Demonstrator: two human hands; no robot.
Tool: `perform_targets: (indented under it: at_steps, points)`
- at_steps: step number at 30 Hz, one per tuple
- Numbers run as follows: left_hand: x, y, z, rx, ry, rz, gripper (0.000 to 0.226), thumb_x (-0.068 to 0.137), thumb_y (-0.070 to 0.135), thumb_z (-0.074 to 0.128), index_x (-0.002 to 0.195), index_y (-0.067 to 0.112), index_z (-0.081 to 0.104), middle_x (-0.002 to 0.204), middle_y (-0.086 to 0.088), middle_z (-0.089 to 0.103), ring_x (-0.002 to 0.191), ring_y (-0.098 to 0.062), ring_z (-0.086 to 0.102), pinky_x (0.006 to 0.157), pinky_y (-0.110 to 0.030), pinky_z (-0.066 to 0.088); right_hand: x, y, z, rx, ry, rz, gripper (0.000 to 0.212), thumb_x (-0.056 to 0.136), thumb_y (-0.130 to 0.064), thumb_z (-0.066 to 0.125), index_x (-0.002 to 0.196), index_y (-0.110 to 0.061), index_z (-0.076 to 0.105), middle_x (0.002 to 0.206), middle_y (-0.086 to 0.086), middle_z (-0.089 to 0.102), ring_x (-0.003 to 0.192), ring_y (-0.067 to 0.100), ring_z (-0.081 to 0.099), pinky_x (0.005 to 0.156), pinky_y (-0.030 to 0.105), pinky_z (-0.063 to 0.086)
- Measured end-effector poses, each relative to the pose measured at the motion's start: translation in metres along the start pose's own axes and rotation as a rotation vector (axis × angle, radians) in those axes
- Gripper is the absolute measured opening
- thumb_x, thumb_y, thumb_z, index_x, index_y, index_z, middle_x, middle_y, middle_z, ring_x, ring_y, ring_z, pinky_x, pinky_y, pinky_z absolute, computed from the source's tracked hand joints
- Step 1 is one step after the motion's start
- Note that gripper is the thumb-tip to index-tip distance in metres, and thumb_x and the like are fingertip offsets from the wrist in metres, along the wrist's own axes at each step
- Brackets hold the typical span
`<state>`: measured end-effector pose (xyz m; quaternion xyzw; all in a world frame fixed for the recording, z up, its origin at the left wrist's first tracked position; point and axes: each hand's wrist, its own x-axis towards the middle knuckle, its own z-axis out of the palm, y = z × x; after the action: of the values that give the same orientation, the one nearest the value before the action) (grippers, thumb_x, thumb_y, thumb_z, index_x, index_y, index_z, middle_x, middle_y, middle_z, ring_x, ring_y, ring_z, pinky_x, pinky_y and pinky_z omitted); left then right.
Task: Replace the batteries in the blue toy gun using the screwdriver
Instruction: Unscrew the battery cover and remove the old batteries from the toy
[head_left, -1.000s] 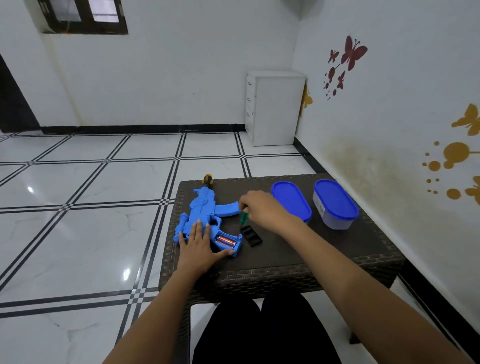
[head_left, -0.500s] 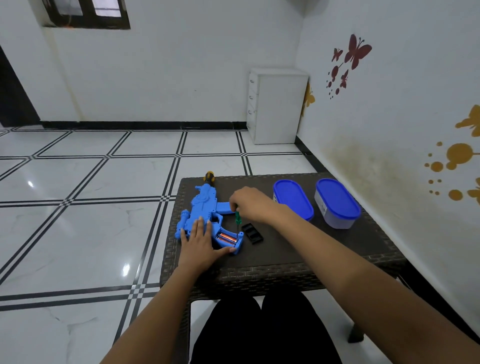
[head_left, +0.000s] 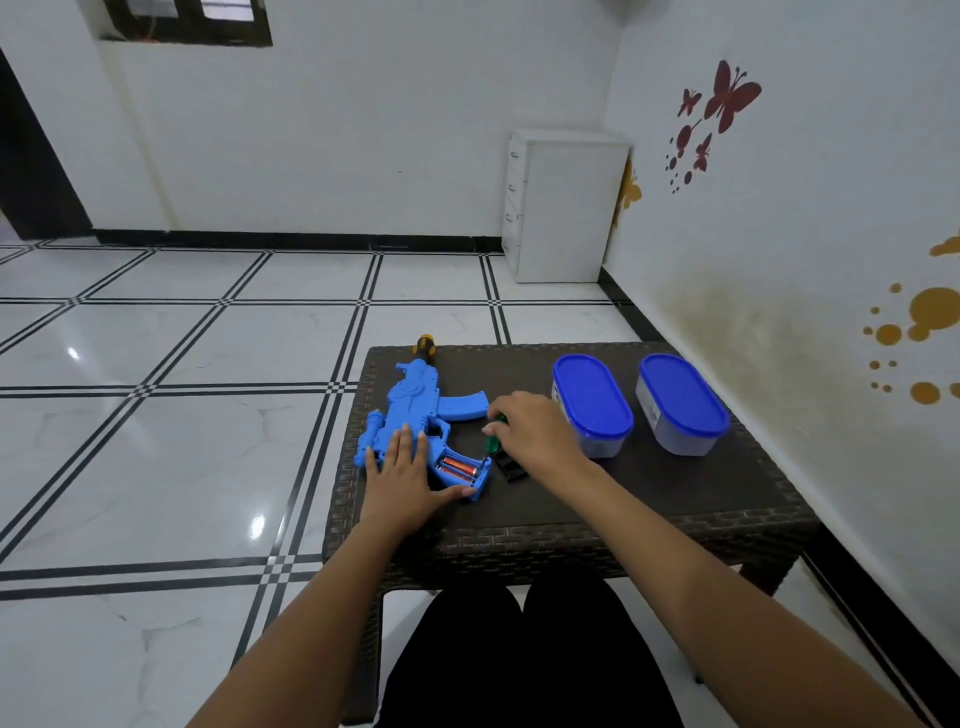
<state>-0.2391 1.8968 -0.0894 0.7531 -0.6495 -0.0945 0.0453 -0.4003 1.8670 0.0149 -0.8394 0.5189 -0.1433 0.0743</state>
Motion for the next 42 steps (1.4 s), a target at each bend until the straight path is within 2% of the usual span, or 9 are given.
perform_targets:
  at_steps: [8,11,15,22,27,31,34,37,42]
  points:
    - [0.002,0.0,0.001,-0.019,-0.021,-0.007,0.108,0.072,0.083,0.035,0.151,0.02,-0.005,0.158,-0.007,-0.012,0.146,-0.02,-0.01,0.117,-0.052,-0.005,-0.014,0.026,0.016,0.206,0.116,0.171,0.021,0.089,-0.023,0.062,0.102,-0.008,0.068,0.104,0.006,0.068,0.094,0.017,0.06,0.079,0.026,0.043]
    - [0.002,-0.001,-0.001,-0.009,-0.026,-0.004,0.108,0.072,0.083,0.034,0.151,0.019,-0.004,0.158,-0.007,-0.012,0.146,-0.02,-0.01,0.117,-0.052,-0.005,-0.013,0.037,0.021,0.449,0.248,0.274,0.015,0.088,-0.018,0.063,0.096,-0.008,0.069,0.096,0.004,0.068,0.084,0.014,0.059,0.078,0.026,0.049]
    - [0.001,0.0,-0.001,-0.012,-0.032,-0.004,0.107,0.073,0.082,0.034,0.151,0.018,-0.004,0.158,-0.008,-0.012,0.146,-0.021,-0.011,0.116,-0.05,-0.006,0.001,0.039,0.018,0.9,0.332,0.45,0.017,0.096,-0.009,0.044,0.095,-0.01,0.061,0.103,0.003,0.058,0.079,0.013,0.057,0.067,0.024,0.053]
    - [0.003,-0.002,0.001,-0.017,-0.019,0.004,0.109,0.072,0.083,0.033,0.151,0.017,-0.004,0.158,-0.008,-0.011,0.146,-0.021,-0.011,0.117,-0.049,-0.004,0.064,0.023,0.018,1.41,0.229,0.736,0.022,0.095,-0.002,0.03,0.095,-0.005,0.052,0.089,0.009,0.044,0.071,0.02,0.05,0.053,0.031,0.054]
    - [0.005,-0.003,0.004,-0.033,0.002,0.007,0.112,0.071,0.084,0.033,0.151,0.014,-0.004,0.158,-0.008,-0.01,0.146,-0.02,-0.01,0.118,-0.048,-0.002,0.096,0.003,0.041,1.039,-0.152,0.721,0.027,0.095,-0.006,0.033,0.072,-0.006,0.048,0.075,0.007,0.04,0.056,0.018,0.036,0.039,0.024,0.035]
    - [0.006,-0.004,0.007,-0.043,0.021,0.008,0.113,0.071,0.083,0.034,0.151,0.013,-0.004,0.158,-0.008,-0.01,0.146,-0.02,-0.01,0.118,-0.047,-0.001,0.102,-0.013,0.068,0.486,-0.439,0.497,0.012,0.095,-0.008,0.041,0.086,-0.002,0.046,0.07,0.011,0.043,0.054,0.019,0.04,0.047,0.026,0.033]
    - [0.006,-0.003,0.008,-0.045,0.037,0.008,0.113,0.071,0.084,0.034,0.151,0.012,-0.003,0.158,-0.009,-0.009,0.146,-0.02,-0.009,0.118,-0.046,0.001,0.107,-0.021,0.075,0.21,-0.463,0.339,0.026,0.096,-0.012,0.042,0.071,-0.005,0.043,0.074,0.011,0.051,0.058,0.023,0.049,0.049,0.026,0.037]
    - [0.006,-0.003,0.009,-0.047,0.04,0.007,0.114,0.07,0.084,0.034,0.151,0.013,-0.002,0.159,-0.008,-0.008,0.146,-0.019,-0.009,0.117,-0.045,0.001,0.11,-0.021,0.075,0.263,-0.451,0.356,0.03,0.095,-0.013,0.044,0.067,-0.006,0.042,0.066,0.009,0.047,0.052,0.021,0.048,0.047,0.027,0.04]
    - [0.006,-0.003,0.009,-0.044,0.034,0.008,0.114,0.07,0.084,0.034,0.151,0.013,-0.003,0.159,-0.008,-0.008,0.146,-0.019,-0.008,0.117,-0.045,0.001,0.109,-0.032,0.069,0.272,-0.444,0.326,0.019,0.092,-0.022,0.055,0.091,-0.005,0.048,0.078,0.009,0.053,0.063,0.021,0.052,0.055,0.028,0.043]
